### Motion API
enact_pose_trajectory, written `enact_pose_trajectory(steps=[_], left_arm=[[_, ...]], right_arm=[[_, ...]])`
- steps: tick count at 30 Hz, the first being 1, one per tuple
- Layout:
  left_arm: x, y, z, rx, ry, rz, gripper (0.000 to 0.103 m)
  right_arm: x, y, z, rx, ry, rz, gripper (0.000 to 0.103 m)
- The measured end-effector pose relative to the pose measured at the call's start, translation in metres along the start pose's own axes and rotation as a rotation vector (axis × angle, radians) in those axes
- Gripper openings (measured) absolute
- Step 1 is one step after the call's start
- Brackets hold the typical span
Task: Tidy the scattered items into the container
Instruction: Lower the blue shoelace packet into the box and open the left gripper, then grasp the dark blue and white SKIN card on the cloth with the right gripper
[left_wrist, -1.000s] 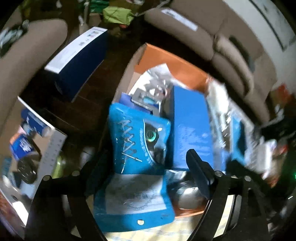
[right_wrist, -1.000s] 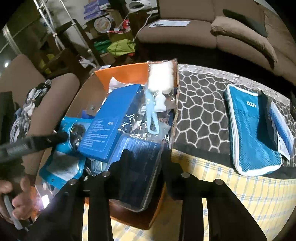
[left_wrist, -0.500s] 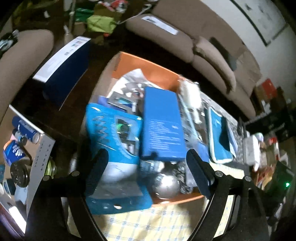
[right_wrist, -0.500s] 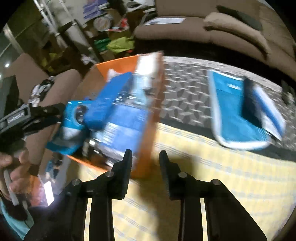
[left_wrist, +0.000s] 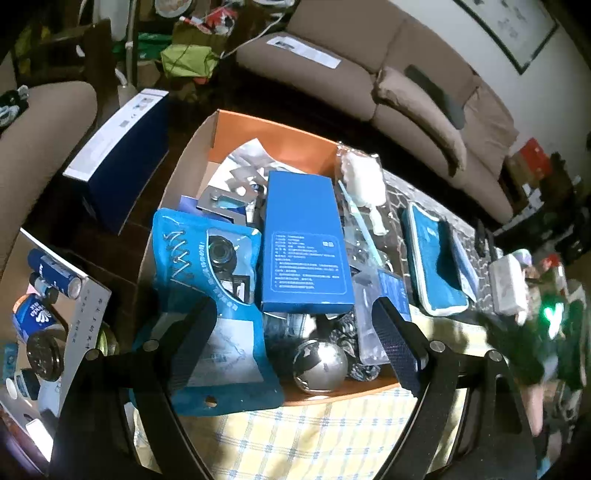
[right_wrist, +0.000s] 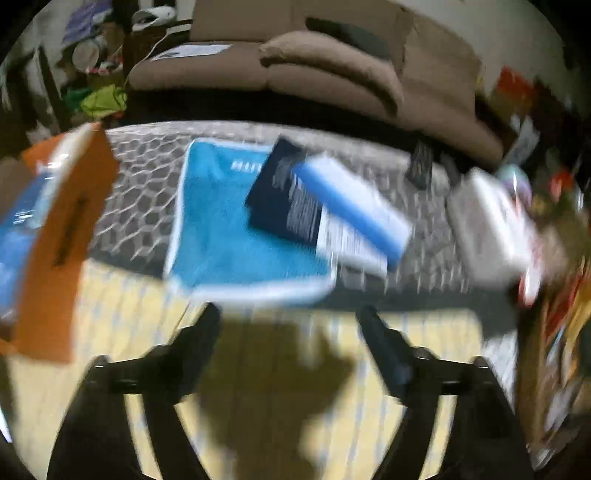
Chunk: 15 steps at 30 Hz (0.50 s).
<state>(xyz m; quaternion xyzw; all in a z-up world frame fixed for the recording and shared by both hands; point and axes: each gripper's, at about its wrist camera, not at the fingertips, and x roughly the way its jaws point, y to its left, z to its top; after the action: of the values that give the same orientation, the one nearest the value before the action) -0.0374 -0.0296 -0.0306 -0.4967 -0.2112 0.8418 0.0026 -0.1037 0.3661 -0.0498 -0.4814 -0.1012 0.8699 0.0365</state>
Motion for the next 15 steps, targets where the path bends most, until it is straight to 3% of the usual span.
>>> enact_pose_trajectory(steps=[2,6,7,8,10,11,13,15], left_arm=[[0.003,-0.002,-0.001,0.010,0.001,0.011,0.084],[0.006,-0.007,-0.001,0.043,0.008,0.032,0.084],[0.005,-0.007,-0.001,0.048,-0.001,0.035,0.084],[0.003,-0.007,-0.001,0.052,-0.010,0.037,0.084],[0.001,-0.008,0.000,0.065,-0.026,0.048,0.084],[0.002,-0.009,0.000,0.068,-0.029,0.045,0.084],[0.002,-0.010,0.002,0.070,-0.033,0.034,0.084],[0.002,-0.011,0.003,0.068,-0.031,0.027,0.084]], right_arm=[[0.024,0.014,0.019,-0.043,-0.037,-0.078,0.084],[0.079,0.038,0.045,-0.126,-0.018,-0.170,0.083],[0.092,0.045,0.050,-0.165,-0.023,-0.228,0.082],[0.099,0.047,0.052,-0.184,-0.027,-0.267,0.075],[0.114,0.043,0.052,-0.193,-0.023,-0.322,0.022],[0.117,0.038,0.051,-0.171,-0.009,-0.290,0.007],[0.107,0.028,0.042,-0.118,-0.050,-0.220,0.004],[0.085,0.028,0.029,-0.146,-0.122,-0.172,0.002]])
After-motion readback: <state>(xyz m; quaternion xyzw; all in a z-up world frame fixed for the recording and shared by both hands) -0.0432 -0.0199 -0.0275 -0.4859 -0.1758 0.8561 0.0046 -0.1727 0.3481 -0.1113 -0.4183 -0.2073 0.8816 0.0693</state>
